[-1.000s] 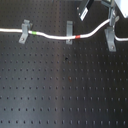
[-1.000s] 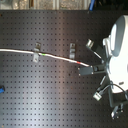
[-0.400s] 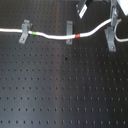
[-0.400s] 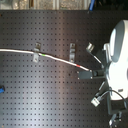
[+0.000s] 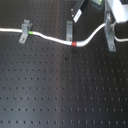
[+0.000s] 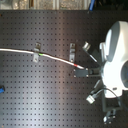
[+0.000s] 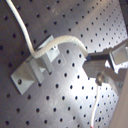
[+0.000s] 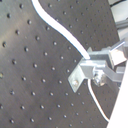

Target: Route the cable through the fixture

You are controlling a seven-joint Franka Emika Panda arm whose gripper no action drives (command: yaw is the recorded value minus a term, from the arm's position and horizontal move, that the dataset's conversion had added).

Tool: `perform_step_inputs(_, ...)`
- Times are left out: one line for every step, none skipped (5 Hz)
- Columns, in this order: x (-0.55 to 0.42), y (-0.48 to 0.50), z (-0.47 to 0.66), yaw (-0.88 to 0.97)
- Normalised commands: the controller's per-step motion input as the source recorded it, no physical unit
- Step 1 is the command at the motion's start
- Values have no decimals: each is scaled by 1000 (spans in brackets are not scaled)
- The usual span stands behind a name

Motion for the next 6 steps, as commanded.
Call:
perform_step_inputs(-283, -31, 47, 131)
perform_step_inputs(-55, -303, 78, -257)
perform_step_inputs(49, -243, 97, -814)
perform_step_inputs(75, -224, 75, -828)
perform_step_inputs(107, -276, 62, -757)
perform_step_inputs(70, -485, 129, -568)
